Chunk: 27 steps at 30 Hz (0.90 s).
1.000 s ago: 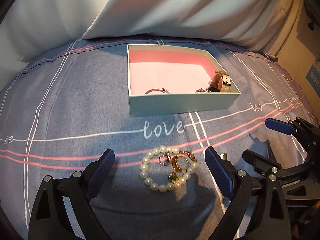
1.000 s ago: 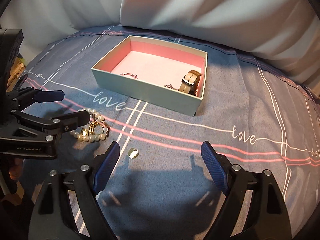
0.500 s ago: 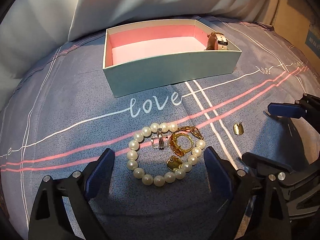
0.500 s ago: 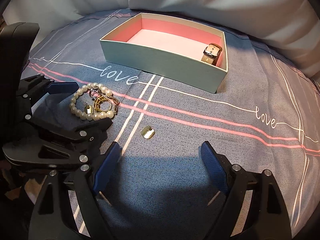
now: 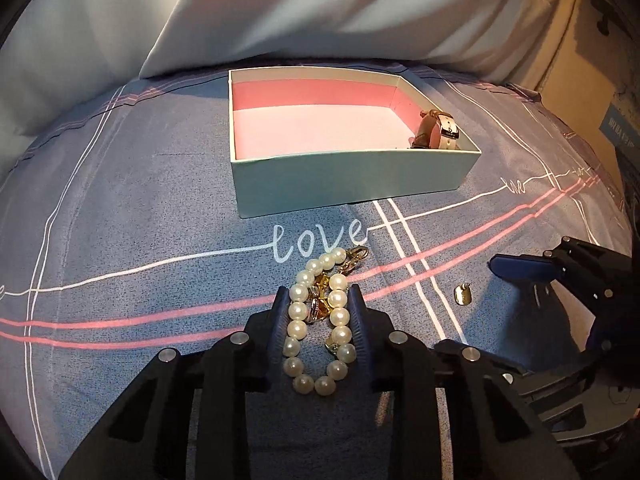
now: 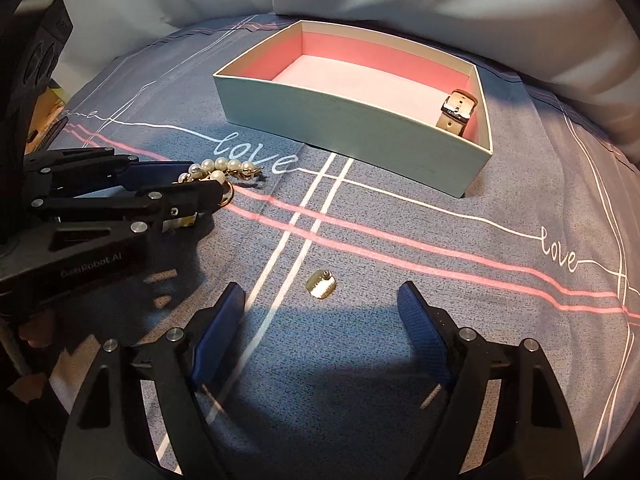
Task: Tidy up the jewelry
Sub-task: 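Grasp the pearl bracelet with the left gripper while the right gripper grasps the gold pendant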
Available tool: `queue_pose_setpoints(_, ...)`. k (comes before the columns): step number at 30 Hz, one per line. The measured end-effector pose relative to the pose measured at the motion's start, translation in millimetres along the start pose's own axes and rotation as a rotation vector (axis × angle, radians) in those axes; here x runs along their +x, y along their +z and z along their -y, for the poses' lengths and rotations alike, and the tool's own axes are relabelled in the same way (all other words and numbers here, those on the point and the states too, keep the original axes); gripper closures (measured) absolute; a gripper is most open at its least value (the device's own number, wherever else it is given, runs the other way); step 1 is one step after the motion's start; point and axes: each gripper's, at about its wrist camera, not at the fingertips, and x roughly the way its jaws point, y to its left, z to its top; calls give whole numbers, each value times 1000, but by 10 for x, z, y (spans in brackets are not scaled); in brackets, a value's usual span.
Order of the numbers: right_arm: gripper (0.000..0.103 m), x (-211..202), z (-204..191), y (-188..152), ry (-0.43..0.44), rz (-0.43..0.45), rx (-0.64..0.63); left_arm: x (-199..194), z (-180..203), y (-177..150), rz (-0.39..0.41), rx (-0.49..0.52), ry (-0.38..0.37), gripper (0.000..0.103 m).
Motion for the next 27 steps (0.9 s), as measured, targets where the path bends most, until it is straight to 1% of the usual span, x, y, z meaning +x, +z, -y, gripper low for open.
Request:
queue_pose_setpoints(2, 37, 21, -37, 35, 10, -1, -8, -18, -10, 3, 4, -7, -4, 77)
queue_pose_setpoints(4, 52, 17, -67, 64, 13, 7, -12, -47, -1, 0, 9, -11, -4, 78)
queue_pose_setpoints(5, 54, 19, -78, 75, 17, 5, -13, -64, 2, 0, 11, -12, -6, 78)
queue_pose_setpoints(6, 60, 20, -83, 83, 20, 7, -14, -87, 12, -1, 16, -12, -11, 78)
queue_pose_setpoints(7, 75, 17, -83, 87, 35, 7, -11, -114, 18, 0, 23, -10, -12, 78)
queue_pose_setpoints(10, 88, 13, -63, 85, 61, 7, 10, -205, 39, 24, 46, -13, -17, 78)
queue_pose_setpoints(13, 89, -11, -47, 71, 64, 17, 23, -299, 48, 56, 73, -14, -18, 78)
queue_pose_setpoints(15, 89, -23, -38, 59, 67, 17, 28, -311, 56, 71, 74, -8, -9, 78)
queue_pose_setpoints(20, 89, -48, -35, 62, 63, 23, 29, -268, 53, 77, 61, -13, -24, 78)
queue_pose_setpoints(22, 89, -46, -32, 62, 60, 21, 29, -268, 48, 69, 60, -30, -18, 76)
queue_pose_setpoints(23, 89, -46, -27, 60, 61, 20, 31, -285, 48, 64, 70, -35, -18, 65)
queue_pose_setpoints(24, 89, -47, -25, 57, 61, 18, 33, -302, 52, 61, 75, -33, -17, 49)
queue_pose_setpoints(25, 89, -47, -22, 58, 60, 19, 33, -324, 53, 56, 84, -31, -11, 46)
queue_pose_setpoints(27, 89, -55, -13, 63, 58, 22, 34, -344, 38, 47, 83, -24, 8, 46)
